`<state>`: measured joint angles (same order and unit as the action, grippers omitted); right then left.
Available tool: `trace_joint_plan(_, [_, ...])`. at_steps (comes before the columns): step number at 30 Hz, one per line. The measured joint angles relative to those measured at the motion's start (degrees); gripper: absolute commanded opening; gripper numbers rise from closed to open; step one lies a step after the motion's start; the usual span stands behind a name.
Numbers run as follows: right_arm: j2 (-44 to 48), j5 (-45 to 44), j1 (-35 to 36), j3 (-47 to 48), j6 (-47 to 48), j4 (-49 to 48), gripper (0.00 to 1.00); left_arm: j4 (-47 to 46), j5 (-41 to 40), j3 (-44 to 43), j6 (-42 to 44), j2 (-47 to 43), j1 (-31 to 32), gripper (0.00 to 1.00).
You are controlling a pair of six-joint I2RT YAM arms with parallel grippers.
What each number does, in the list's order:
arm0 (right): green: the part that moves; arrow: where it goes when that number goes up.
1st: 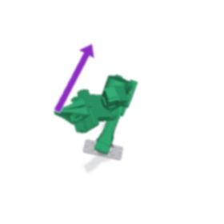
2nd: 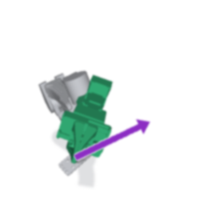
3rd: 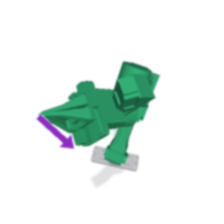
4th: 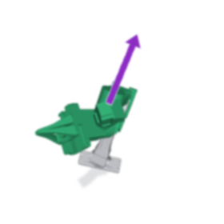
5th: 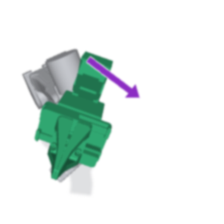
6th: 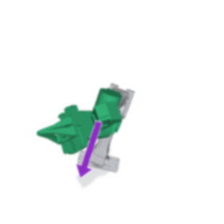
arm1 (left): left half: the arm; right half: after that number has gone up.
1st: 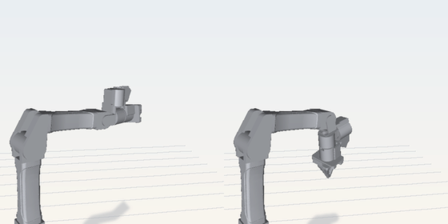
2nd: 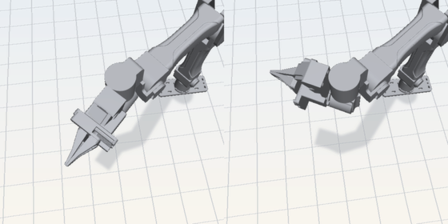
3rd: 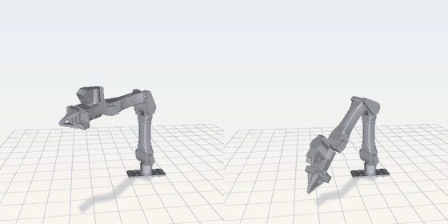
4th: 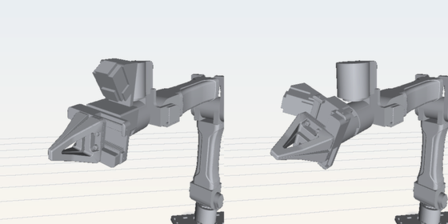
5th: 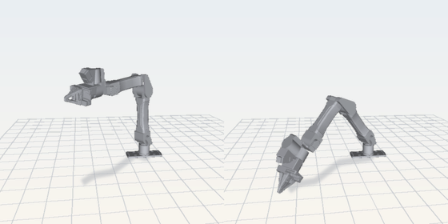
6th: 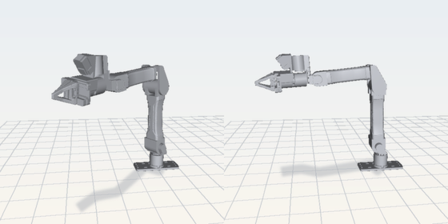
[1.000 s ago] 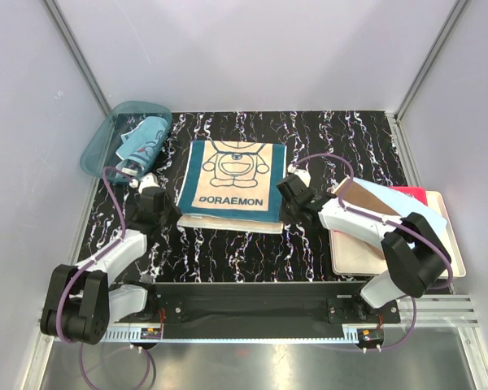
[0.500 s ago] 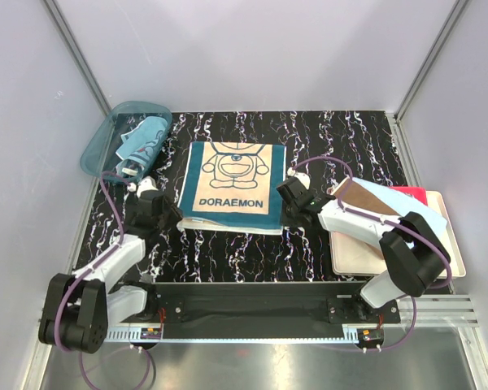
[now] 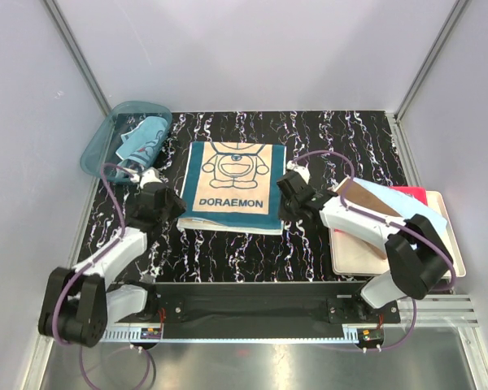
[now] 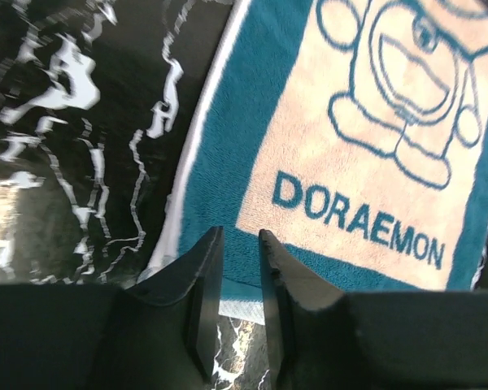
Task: Fold and stack the towels
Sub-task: Fold the towel
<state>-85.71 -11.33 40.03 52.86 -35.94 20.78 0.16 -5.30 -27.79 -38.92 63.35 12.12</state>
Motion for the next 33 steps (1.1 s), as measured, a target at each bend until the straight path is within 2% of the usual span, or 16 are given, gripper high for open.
trace_joint_plan(5, [-4.4,0.4,0.0,0.7,0.0,-1.7,0.25,-3.6,0.8,0.0,-1.2,9.8,3.0,0.18])
trace_joint_plan(9, [-6.7,0.9,0.1,-1.4,0.0,-3.6,0.25,-5.7,0.9,2.1,-3.1,13.2,3.2,0.16])
trace_joint_plan(19, [-3.2,1.5,0.1,-8.9,-1.6,-7.9,0.26,-8.1,0.7,4.4,-7.5,11.8,4.1,0.19])
trace_joint_plan(22, [-2.3,1.5,0.1,-9.6,-1.7,-7.4,0.23,-6.5,0.5,4.4,-8.1,10.8,4.6,0.21])
trace_joint_plan(33, [2.8,1.3,0.1,-11.5,-1.9,-3.0,0.23,4.6,-0.4,5.2,-11.1,2.7,6.3,0.22])
